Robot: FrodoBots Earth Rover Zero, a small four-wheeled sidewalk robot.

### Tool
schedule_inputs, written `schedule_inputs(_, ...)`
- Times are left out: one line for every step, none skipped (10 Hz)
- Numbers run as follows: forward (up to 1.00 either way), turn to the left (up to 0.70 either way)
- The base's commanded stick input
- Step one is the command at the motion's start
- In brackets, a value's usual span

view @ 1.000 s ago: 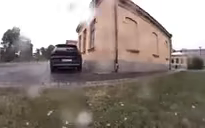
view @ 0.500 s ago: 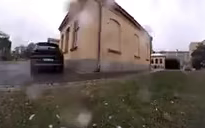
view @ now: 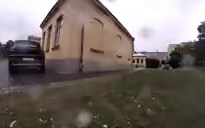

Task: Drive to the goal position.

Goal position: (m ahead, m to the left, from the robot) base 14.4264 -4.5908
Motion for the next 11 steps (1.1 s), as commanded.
schedule_inputs(0.85, 0.00)
schedule_inputs(0.85, 0.00)
schedule_inputs(0.85, 0.00)
schedule_inputs(0.85, 0.00)
schedule_inputs(0.85, 0.00)
schedule_inputs(0.85, 0.00)
schedule_inputs(0.85, 0.00)
schedule_inputs(0.85, 0.00)
schedule_inputs(0.85, 0.00)
schedule_inputs(0.85, 0.00)
schedule_inputs(0.85, -0.08)
